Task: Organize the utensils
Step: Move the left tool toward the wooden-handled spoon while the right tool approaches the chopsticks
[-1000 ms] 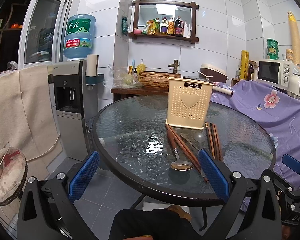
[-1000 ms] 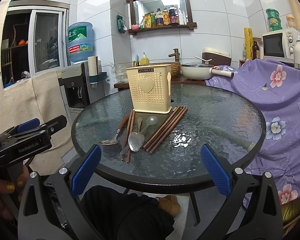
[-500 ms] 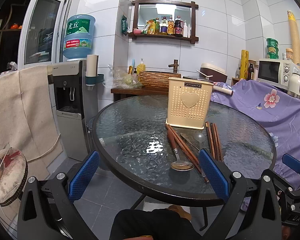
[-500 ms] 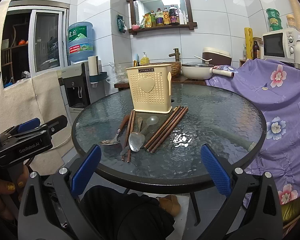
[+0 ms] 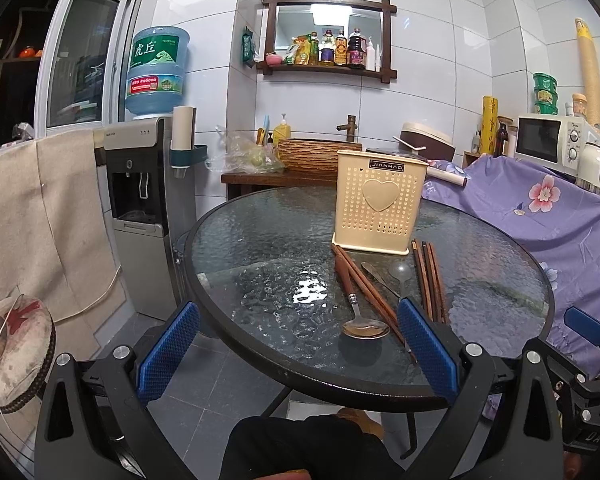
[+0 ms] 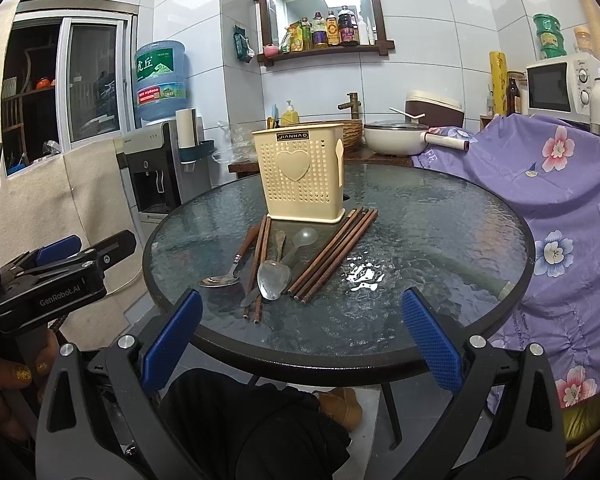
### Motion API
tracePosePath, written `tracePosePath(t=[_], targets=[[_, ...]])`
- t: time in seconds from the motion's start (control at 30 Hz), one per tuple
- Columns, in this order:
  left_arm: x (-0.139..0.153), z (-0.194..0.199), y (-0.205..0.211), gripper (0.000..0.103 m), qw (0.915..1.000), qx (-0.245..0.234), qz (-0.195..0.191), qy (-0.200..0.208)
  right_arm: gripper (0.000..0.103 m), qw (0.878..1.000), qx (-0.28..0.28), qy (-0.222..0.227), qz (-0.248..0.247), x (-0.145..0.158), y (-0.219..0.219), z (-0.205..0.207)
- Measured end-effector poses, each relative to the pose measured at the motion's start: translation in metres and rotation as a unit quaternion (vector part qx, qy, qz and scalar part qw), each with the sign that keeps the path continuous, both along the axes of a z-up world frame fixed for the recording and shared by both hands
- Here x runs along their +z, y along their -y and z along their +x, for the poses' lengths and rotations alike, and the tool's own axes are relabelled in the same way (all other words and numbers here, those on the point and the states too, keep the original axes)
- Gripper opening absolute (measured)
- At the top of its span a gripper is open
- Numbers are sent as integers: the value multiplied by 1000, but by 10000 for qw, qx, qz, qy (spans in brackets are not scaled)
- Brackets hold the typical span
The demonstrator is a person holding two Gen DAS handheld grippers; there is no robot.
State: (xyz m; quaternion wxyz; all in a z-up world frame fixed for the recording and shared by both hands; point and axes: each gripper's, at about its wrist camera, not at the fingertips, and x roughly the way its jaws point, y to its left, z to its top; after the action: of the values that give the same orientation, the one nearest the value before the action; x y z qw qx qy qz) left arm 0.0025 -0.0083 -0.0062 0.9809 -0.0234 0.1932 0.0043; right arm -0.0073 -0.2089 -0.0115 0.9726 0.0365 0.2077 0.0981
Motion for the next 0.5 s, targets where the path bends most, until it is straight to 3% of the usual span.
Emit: tracePosePath(t=[0.23,0.5], targets=[[-8,16,-4,97,9993,-73,67,-352,98,9997,-91,-168,-127,-5,3,12],[-7,60,-11,97,9958,-397,6,-821,98,9951,-64,-944,-303,-11,22,66]])
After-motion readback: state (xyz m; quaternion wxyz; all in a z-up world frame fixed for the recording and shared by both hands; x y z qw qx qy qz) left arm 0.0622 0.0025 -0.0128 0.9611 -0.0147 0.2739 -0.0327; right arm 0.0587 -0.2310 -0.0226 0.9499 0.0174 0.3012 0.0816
